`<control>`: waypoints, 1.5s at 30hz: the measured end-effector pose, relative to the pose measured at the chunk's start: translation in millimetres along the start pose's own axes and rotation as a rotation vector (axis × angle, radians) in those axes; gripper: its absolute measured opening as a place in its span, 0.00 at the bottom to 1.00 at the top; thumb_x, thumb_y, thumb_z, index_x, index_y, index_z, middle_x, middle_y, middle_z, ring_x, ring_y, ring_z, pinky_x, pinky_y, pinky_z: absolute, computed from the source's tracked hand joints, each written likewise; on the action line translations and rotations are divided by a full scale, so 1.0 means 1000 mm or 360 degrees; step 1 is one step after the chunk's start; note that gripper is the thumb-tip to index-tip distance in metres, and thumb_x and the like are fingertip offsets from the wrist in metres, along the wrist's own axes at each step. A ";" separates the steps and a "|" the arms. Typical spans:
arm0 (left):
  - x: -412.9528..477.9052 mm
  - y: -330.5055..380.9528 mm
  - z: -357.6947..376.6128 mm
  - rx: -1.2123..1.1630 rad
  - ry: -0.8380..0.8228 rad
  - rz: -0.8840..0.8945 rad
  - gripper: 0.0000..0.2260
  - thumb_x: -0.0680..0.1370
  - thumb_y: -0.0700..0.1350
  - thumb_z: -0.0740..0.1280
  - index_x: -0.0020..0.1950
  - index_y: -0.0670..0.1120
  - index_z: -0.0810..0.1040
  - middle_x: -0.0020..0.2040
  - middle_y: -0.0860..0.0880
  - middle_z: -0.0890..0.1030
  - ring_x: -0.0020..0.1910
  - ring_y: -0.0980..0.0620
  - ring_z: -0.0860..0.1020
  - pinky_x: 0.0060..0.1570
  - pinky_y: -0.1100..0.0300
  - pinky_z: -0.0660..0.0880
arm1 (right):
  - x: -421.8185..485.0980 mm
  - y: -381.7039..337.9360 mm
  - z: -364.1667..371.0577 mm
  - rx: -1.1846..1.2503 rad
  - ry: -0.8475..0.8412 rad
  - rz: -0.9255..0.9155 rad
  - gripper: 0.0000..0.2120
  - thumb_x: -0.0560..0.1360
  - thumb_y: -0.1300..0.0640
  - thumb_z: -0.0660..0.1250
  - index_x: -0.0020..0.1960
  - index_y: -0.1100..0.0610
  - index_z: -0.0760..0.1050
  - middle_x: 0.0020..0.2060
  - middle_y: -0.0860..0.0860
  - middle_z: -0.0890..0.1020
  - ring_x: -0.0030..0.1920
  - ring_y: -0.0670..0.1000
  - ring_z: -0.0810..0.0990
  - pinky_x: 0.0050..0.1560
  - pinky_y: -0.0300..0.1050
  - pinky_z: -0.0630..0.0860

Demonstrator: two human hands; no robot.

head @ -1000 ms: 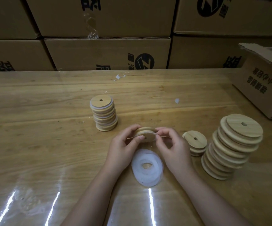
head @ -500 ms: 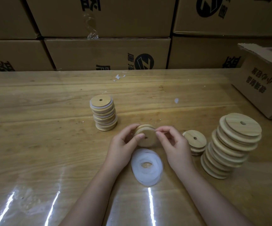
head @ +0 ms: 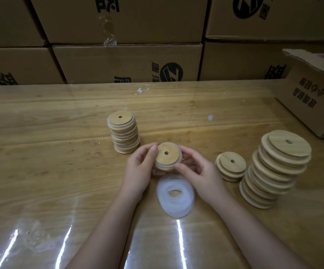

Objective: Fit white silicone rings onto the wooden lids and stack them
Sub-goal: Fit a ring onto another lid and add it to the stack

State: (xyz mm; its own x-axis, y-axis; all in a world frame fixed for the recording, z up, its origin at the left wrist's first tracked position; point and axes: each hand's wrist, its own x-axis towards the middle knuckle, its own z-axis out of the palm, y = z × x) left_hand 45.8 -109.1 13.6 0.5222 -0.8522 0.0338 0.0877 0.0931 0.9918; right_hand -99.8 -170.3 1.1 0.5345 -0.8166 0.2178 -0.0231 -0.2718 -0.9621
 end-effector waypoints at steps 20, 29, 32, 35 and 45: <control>-0.004 0.002 0.001 -0.0037 -0.0363 0.0037 0.28 0.73 0.27 0.64 0.65 0.54 0.67 0.54 0.43 0.81 0.35 0.51 0.82 0.38 0.62 0.79 | 0.004 0.004 0.001 0.0024 0.0079 -0.0031 0.23 0.74 0.66 0.66 0.58 0.40 0.70 0.48 0.49 0.81 0.45 0.41 0.80 0.46 0.34 0.75; -0.004 -0.001 -0.002 -0.0003 -0.0369 0.0060 0.26 0.72 0.33 0.70 0.65 0.53 0.68 0.52 0.48 0.82 0.43 0.51 0.82 0.36 0.62 0.78 | 0.004 0.006 0.000 0.0009 0.0092 -0.0029 0.20 0.75 0.62 0.67 0.59 0.41 0.72 0.46 0.47 0.83 0.49 0.46 0.81 0.50 0.43 0.78; -0.003 -0.001 0.000 -0.0012 -0.0360 0.0062 0.24 0.73 0.33 0.68 0.64 0.53 0.69 0.50 0.49 0.83 0.41 0.51 0.82 0.35 0.62 0.77 | 0.003 0.005 -0.001 0.0029 0.0097 -0.0021 0.19 0.75 0.62 0.67 0.58 0.41 0.73 0.46 0.48 0.83 0.48 0.47 0.82 0.51 0.47 0.78; -0.002 -0.002 -0.001 -0.0023 -0.0370 0.0037 0.25 0.73 0.32 0.68 0.64 0.53 0.69 0.49 0.49 0.83 0.40 0.52 0.82 0.35 0.62 0.77 | 0.003 0.004 -0.001 0.0033 0.0105 -0.0001 0.19 0.74 0.62 0.68 0.58 0.41 0.72 0.46 0.49 0.83 0.48 0.47 0.81 0.51 0.48 0.78; 0.000 -0.002 -0.001 -0.0036 -0.0356 0.0069 0.26 0.71 0.31 0.69 0.62 0.54 0.71 0.46 0.48 0.84 0.38 0.52 0.82 0.35 0.63 0.77 | 0.004 0.003 -0.001 0.0062 0.0099 0.0004 0.19 0.75 0.63 0.67 0.60 0.44 0.72 0.47 0.52 0.82 0.48 0.48 0.81 0.51 0.45 0.77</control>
State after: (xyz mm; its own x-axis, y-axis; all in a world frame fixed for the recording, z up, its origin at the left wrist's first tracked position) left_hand 46.5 -108.8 11.2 0.3250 -0.9398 0.1056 0.0893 0.1416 0.9859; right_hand -98.8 -175.1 -0.5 0.4808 -0.8477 0.2242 0.0093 -0.2508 -0.9680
